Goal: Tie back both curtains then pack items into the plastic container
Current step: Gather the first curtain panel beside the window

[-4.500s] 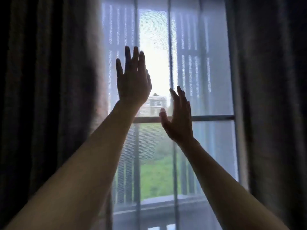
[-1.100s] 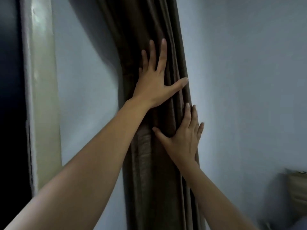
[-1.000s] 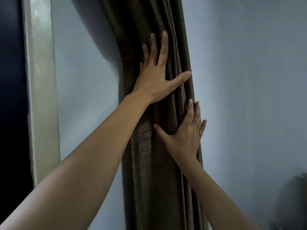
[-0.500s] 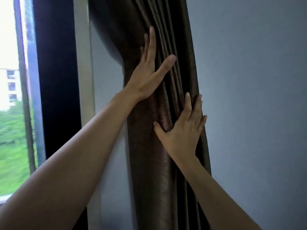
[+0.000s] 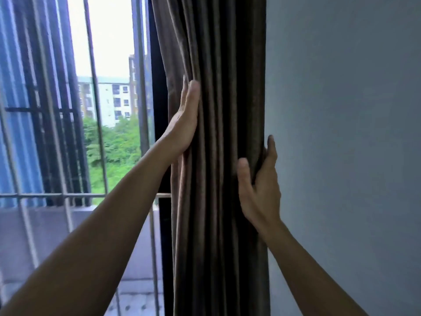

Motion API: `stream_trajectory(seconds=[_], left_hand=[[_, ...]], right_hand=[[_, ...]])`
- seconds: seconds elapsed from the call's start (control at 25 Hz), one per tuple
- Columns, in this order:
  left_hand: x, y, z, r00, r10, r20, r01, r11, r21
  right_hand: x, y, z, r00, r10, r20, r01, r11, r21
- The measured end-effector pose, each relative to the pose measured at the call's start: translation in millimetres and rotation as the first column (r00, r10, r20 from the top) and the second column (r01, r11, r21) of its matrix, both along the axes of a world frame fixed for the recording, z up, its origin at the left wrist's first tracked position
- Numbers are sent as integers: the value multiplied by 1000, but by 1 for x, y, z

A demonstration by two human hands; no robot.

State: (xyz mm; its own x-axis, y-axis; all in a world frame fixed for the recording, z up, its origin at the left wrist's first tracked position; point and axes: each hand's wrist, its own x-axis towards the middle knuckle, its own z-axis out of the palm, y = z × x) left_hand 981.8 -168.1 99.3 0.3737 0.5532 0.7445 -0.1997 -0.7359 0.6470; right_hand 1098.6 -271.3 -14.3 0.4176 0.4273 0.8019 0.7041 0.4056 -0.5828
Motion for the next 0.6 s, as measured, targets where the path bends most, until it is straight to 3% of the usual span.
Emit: stream_trajectory(seconds=[0.12, 0.36, 0.6], left_hand=[[-33, 2, -57, 989, -128, 68, 139, 974, -180], [-96, -4, -158, 1000, 0, 19, 9, 892, -452], [-132, -18, -203, 1000, -28, 3, 25, 818, -575]], right_hand=[[-17, 14, -22, 995, 84, -45, -85, 996, -28], [-45, 47, -77, 908, 331, -257, -361, 929, -81], [-80, 30, -125, 772, 544, -328, -621, 755, -210]])
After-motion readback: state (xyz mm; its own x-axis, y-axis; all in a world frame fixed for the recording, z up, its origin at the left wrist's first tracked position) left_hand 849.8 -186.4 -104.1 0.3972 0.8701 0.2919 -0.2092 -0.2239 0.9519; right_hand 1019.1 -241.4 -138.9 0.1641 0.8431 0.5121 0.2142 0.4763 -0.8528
